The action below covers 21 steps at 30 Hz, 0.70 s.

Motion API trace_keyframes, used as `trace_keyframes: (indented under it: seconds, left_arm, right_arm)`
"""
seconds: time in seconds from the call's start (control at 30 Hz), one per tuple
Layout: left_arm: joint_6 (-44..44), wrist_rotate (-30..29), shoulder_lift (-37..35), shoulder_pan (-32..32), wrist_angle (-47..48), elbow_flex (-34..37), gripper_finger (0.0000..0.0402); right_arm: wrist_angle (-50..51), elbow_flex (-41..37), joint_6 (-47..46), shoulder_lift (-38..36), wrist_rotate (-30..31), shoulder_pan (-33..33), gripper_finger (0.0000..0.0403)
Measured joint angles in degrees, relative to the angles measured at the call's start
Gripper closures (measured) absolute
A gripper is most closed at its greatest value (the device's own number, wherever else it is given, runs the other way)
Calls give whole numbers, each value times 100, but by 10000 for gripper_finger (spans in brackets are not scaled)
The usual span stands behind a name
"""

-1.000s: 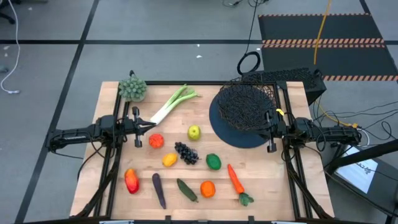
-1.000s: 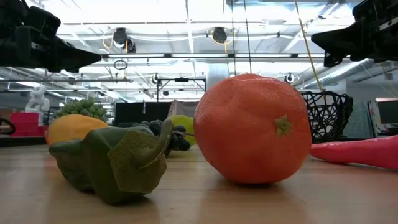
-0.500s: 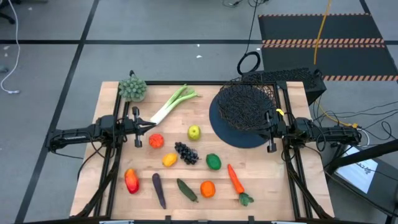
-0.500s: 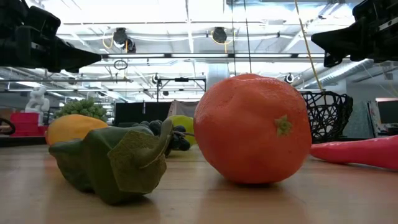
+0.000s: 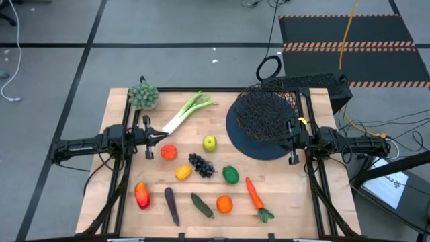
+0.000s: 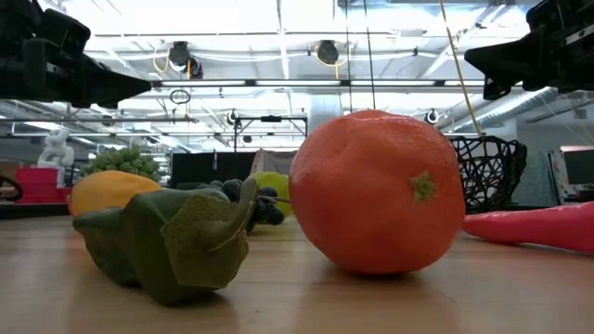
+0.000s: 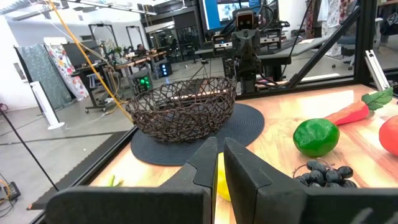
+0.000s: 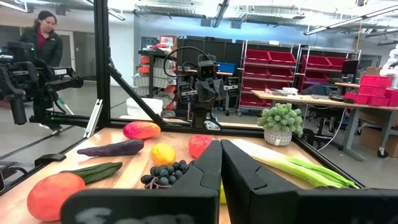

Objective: Build produce basket
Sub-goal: Put the orange carrot into the black wire basket

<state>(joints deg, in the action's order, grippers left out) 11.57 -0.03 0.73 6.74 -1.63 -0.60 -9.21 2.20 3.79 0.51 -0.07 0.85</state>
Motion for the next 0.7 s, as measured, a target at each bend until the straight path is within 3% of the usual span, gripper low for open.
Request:
trace_keyframes:
  seconds: [0.2,0.33,0.7]
  left_arm:
    - [0,-2,0,0,-9,0,371]
    - [0,-1,0,-1,-9,0,371]
    - [0,0,1,0,-13,0,371]
  right_arm:
    - [-15,180,-11,65,-3,0,403]
    - [173,826,-305,371,-3,-1,403]
    - [2882,3627,-1513,2372,17,-1,403]
